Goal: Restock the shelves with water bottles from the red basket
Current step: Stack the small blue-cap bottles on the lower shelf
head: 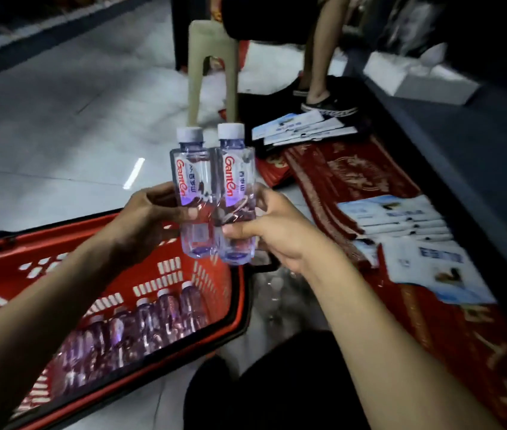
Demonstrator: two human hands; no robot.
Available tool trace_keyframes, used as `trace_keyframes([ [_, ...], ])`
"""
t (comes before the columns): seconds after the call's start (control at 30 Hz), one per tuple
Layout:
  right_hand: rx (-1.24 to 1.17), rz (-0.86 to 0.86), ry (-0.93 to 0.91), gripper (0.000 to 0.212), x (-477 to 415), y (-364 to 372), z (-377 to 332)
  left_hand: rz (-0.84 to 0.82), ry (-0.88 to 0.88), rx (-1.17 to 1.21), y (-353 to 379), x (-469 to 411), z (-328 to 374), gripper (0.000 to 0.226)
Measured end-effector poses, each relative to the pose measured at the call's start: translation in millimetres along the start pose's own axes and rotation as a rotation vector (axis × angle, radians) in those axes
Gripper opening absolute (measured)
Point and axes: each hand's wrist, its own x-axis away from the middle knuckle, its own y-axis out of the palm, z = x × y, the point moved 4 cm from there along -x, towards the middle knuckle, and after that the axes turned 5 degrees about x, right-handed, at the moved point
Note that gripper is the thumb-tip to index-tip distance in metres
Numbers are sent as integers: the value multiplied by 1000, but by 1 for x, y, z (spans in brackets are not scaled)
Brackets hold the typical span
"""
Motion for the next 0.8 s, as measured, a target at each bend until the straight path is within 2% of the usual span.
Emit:
trace_keyframes([
  [0.13, -22, 386, -120, 61, 98, -65, -23, -215, 83, 65, 117, -5, 15, 44],
  [0.27, 141, 808, -169, 61, 214, -113, -38, -489, 106, 128, 244, 20, 11, 40],
  [0.4, 230, 1122, -144, 59, 338, -135, -36, -703, 73, 136, 352, 69, -14, 48],
  [0.53, 276, 1333, -42, 60, 437, -133, -17, -893, 29, 159, 434, 126, -42, 50],
  [0.7, 193, 1557, -27, 62, 515, -132, 18, -974, -11, 132, 497, 179, -82, 60],
  [0.8, 134, 1669, -43, 55, 537, -138, 41, -988, -3, 58, 519, 190, -107, 66],
])
